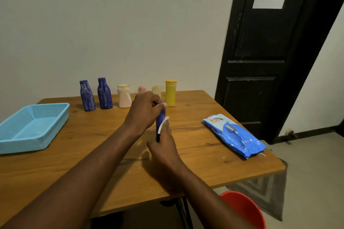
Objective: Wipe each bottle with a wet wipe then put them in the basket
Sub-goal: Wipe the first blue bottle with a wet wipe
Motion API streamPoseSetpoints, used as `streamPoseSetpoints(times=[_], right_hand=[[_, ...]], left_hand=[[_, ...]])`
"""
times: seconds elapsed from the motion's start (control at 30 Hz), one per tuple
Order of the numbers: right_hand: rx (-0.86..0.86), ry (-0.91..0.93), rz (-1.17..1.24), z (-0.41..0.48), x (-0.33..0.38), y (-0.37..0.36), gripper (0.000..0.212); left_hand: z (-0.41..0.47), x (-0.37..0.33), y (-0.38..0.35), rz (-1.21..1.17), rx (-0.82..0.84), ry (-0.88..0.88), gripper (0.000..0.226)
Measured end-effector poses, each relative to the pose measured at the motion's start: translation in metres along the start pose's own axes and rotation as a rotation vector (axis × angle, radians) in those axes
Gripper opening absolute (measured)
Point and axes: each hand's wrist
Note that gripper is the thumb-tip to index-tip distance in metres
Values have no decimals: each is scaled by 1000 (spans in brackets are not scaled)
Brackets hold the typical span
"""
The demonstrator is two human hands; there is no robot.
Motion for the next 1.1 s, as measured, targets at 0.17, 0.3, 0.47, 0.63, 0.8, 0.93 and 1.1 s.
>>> streamPoseSetpoints(times=[0.17,0.3,0.47,0.63,0.8,0.93,1.1], right_hand=[[9,92,17,-16,13,-2,101],[-74,65,48,19,21,3,101],[5,-87,22,10,-10,-5,94],[-15,-42,93,4,2,-13,95],[-47,-85,133,33,6,1,101],[17,-157,28,20,-14,-4,83],[-41,-89,144,4,5,-24,97]], left_hand=[[-1,0,-1,-11,-12,-34,15],[-2,0,0,-9,-12,-36,16],[-1,-1,-3,2,-7,-20,16],[-1,1,-3,17,-18,-28,17],[-2,-1,-2,9,-18,-29,15],[-2,-1,-3,-3,-16,-24,17],[-1,2,-3,-1,-32,-41,18]])
Point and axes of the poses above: each hand's wrist, its own z-axis towards the middle knuckle, its own y-axis out of the back of the hand, x = y × z, and after that the axes turned 10 degrees about -z, right-handed
